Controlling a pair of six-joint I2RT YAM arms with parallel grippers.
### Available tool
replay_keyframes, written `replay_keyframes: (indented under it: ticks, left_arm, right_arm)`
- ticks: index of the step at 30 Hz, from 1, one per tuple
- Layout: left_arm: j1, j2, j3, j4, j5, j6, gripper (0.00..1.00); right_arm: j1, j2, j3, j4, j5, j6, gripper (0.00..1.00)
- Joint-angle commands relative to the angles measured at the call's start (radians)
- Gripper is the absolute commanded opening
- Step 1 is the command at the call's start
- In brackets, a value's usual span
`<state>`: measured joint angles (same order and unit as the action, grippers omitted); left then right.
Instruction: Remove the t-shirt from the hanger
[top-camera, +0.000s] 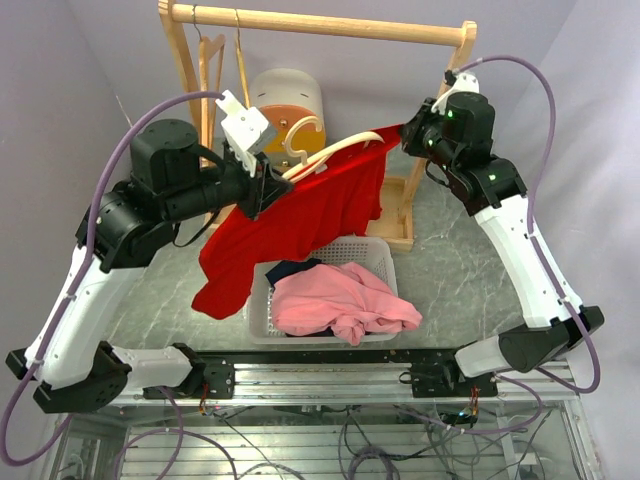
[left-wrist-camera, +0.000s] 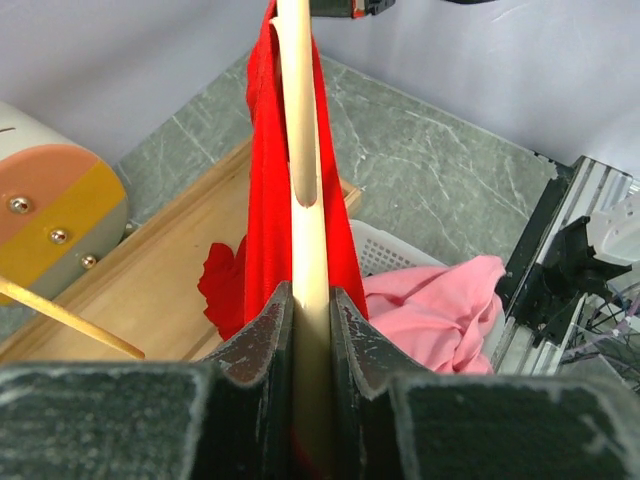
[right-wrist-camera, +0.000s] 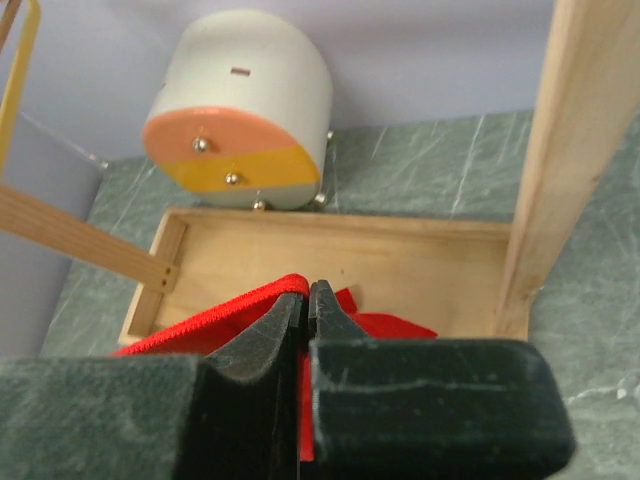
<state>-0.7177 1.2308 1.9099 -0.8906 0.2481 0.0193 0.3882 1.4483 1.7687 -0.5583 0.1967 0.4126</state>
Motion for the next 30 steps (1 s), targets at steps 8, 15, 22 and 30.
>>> replay_keyframes:
  ticks: [8, 15, 22, 30]
  left_arm:
    - [0.004, -0.185, -0.076, 0.164, 0.143, -0.030, 0.07]
    - [0.004, -0.191, -0.216, 0.402, 0.102, -0.130, 0.07]
    - [0.003, -0.153, -0.290, 0.609, -0.027, -0.231, 0.22]
    - [0.003, -0.076, -0.348, 0.822, -0.093, -0.304, 0.20]
  right_arm:
    - [-0.108, -0.069, -0.185, 0.022, 0.059, -0.008, 0.00]
    - [-0.043, -0.139, -0.267, 0.067, -0.072, 0.001, 0.00]
    - [0.178, -0.221, -0.206, 0.084, -0.151, -0.079, 0.00]
    - [0.389, -0.288, -0.257, 0.026, -0.232, -0.104, 0.00]
